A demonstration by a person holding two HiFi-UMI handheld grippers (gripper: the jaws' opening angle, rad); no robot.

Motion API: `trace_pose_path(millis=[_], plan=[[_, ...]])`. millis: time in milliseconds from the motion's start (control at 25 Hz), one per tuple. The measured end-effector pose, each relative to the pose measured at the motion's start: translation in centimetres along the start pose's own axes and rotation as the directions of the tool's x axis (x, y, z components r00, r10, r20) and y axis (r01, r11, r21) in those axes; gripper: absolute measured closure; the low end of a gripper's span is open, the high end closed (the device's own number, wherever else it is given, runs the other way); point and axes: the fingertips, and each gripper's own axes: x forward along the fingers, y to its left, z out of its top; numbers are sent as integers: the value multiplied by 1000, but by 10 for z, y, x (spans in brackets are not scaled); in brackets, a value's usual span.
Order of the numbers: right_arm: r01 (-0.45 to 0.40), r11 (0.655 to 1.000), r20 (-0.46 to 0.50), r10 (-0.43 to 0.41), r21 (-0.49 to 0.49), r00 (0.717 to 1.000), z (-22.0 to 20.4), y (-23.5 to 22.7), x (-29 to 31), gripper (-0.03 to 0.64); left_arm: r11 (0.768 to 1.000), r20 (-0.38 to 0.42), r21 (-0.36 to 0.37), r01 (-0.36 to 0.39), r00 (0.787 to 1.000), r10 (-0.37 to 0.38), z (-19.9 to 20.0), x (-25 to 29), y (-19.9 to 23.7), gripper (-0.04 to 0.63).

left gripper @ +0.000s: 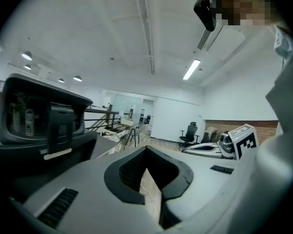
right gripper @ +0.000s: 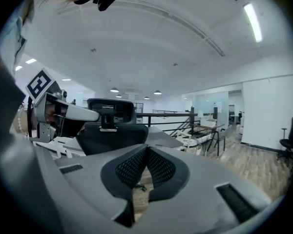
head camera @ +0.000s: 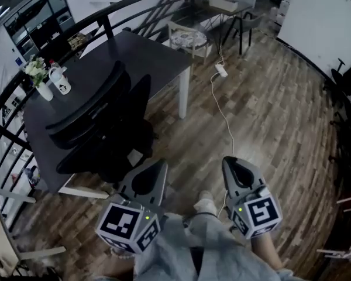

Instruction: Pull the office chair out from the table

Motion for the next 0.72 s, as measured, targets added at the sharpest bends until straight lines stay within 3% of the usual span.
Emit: trace_pose_path(millis=[120, 360, 560, 720], plan=[[-100, 993, 18, 101, -68, 995, 12, 10, 29, 614, 993, 33, -33, -114, 993, 115, 0, -15, 24, 583], [-265, 952, 35, 274, -153, 961, 34, 28, 82, 613, 947, 64, -75, -312, 946, 317, -2, -43, 60, 583], [-386, 879, 24, 408, -281, 913, 56, 46, 116, 612, 866, 112, -102, -489, 860, 499, 8, -66, 100, 583], [-452, 809, 1, 488, -375, 873, 65, 56, 140, 612, 787, 132, -15, -616, 779, 613, 14, -86, 121, 583]])
